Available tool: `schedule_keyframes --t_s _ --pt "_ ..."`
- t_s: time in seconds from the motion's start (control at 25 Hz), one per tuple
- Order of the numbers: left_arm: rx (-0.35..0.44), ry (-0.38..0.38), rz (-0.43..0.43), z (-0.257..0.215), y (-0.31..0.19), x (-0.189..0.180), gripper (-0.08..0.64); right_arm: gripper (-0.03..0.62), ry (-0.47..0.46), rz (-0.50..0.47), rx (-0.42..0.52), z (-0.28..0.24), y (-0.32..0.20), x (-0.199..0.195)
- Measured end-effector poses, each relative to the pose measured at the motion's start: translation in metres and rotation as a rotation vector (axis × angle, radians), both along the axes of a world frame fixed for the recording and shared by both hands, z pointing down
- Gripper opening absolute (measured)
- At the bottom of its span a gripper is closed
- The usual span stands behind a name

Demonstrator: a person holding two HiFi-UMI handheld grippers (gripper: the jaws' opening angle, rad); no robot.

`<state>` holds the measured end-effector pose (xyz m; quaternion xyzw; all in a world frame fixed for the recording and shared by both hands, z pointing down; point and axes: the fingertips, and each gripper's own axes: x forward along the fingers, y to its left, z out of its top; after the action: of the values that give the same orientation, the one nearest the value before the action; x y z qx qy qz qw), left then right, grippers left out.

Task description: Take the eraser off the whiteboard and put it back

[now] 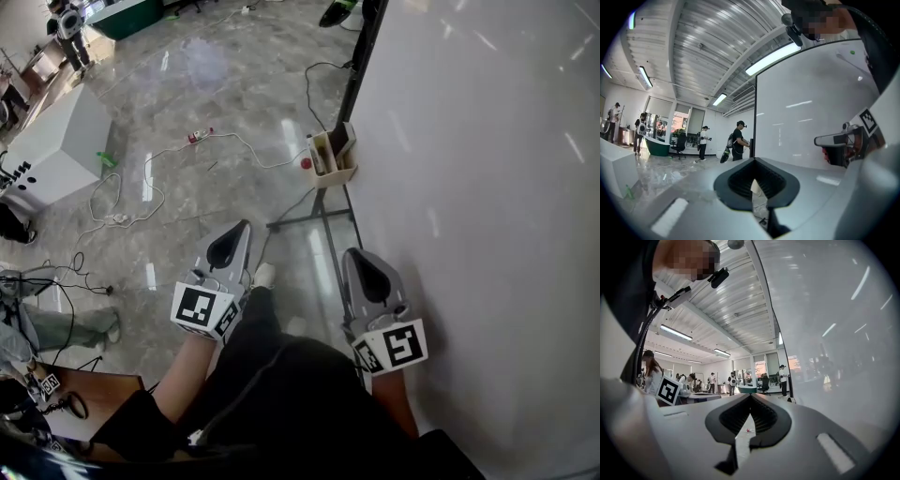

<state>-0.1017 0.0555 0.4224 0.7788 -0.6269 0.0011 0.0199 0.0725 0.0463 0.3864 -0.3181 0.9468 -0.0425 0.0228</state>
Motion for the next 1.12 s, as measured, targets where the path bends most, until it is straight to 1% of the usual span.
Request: schedule_keyframes --t_s 0.24,0.32,0.4,0.64,0.8,1.12 --pt "0.011 0.005 0.038 -0.001 -0.046 -0.020 0.004 0.009 0.024 0.017 0.007 0.001 -0.031 -0.024" --pt "0.010 0.009 0.068 -0.003 -0.067 -0.026 0.005 0.009 0.034 0.024 0.020 -0.002 -0.045 -0.034" --pt "0.007 0.006 0.112 -0.004 -0.088 -0.029 0.003 0.009 0.038 0.052 0.032 -0.005 -0.061 -0.040" --pt "0.010 -0.053 0.270 -0.011 -0.153 -0.027 0.003 0.009 0.008 0.200 0.045 -0.015 -0.105 -0.046" --pt "0.021 -0.057 0.369 -0.019 -0.187 -0.017 0.003 0.009 0.003 0.305 0.057 -0.023 -0.122 -0.043" --pt "0.024 -0.094 0.593 -0.011 -0.228 0.009 0.003 0.009 0.011 0.506 0.052 -0.017 -0.140 -0.036"
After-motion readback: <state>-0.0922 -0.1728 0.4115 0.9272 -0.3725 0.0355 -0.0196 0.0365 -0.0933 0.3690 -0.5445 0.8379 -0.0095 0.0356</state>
